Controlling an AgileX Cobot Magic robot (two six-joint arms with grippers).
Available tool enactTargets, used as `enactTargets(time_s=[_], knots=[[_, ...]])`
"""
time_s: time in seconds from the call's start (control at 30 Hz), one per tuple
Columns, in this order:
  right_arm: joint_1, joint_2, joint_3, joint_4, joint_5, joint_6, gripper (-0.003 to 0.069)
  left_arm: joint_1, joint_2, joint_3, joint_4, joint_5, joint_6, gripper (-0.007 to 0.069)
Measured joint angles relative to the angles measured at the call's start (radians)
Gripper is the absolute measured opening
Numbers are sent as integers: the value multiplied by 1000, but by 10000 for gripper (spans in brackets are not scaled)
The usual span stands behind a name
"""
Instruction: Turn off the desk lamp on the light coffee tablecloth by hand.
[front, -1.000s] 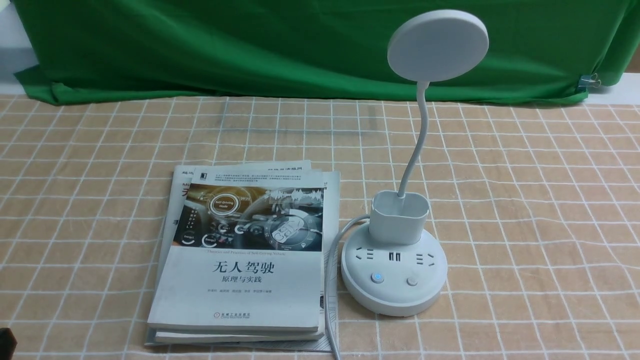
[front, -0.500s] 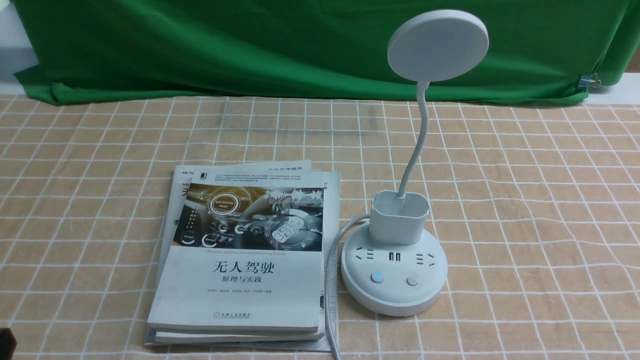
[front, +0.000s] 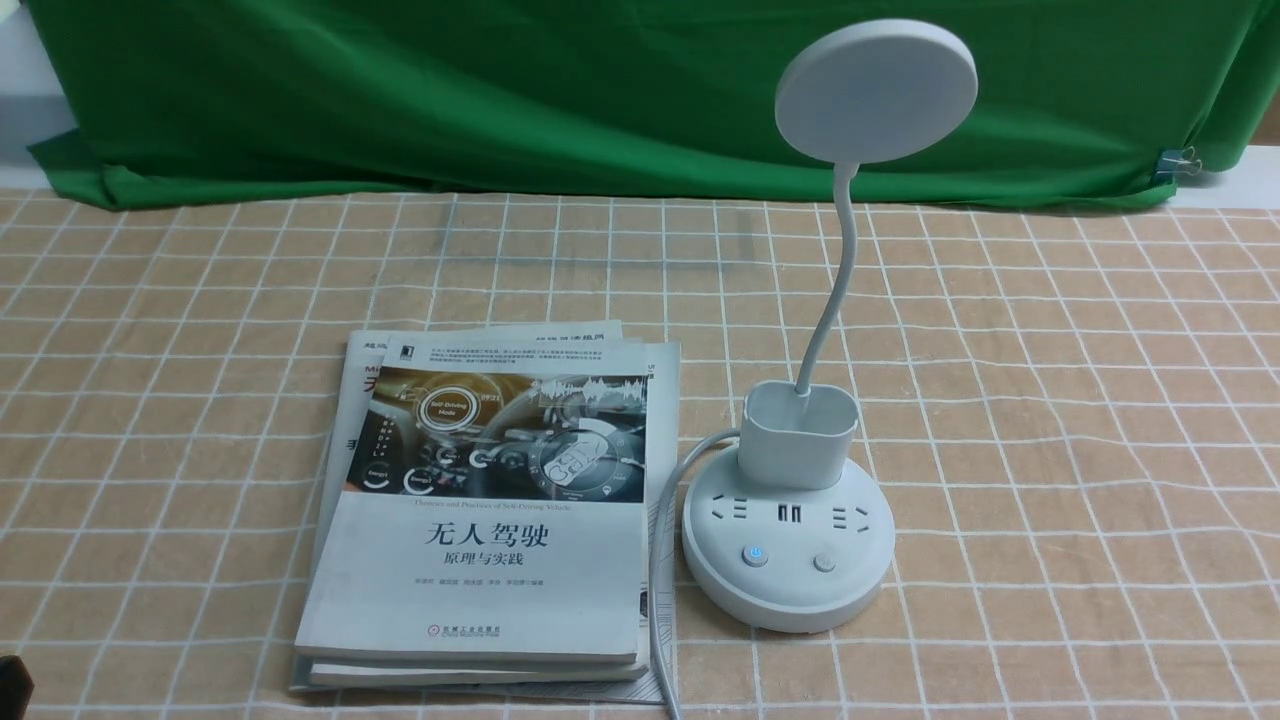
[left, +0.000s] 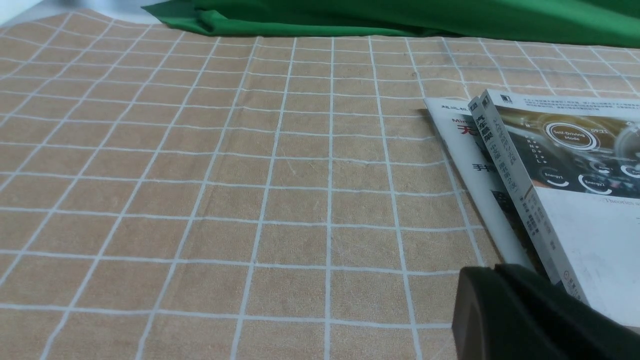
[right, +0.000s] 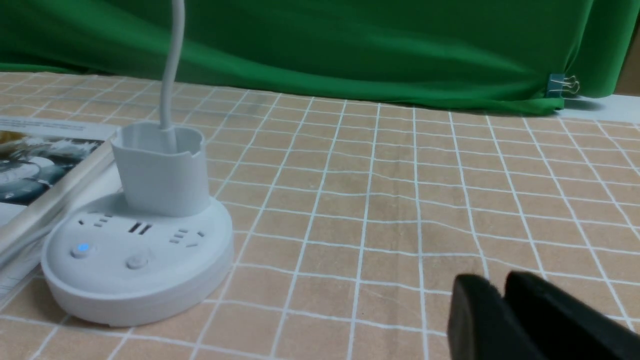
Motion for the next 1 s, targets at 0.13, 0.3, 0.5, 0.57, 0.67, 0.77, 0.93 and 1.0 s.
enactTargets(time_s=[0.13,0.3,0.5,0.57,0.67,0.77,0.93,1.0], knots=[[0,0,0,0,0,0,106,0,0,0,0,0,0,4],[0,0,0,0,0,0,125,0,0,0,0,0,0,4],[0,0,0,0,0,0,139,0,0,0,0,0,0,4],[0,0,0,0,0,0,143,0,0,0,0,0,0,4],[0,0,0,0,0,0,151,0,0,0,0,0,0,4],[0,0,0,0,0,0,160,0,0,0,0,0,0,4],[0,0,0,0,0,0,170,0,0,0,0,0,0,4],[0,0,0,0,0,0,174,0,0,0,0,0,0,4]])
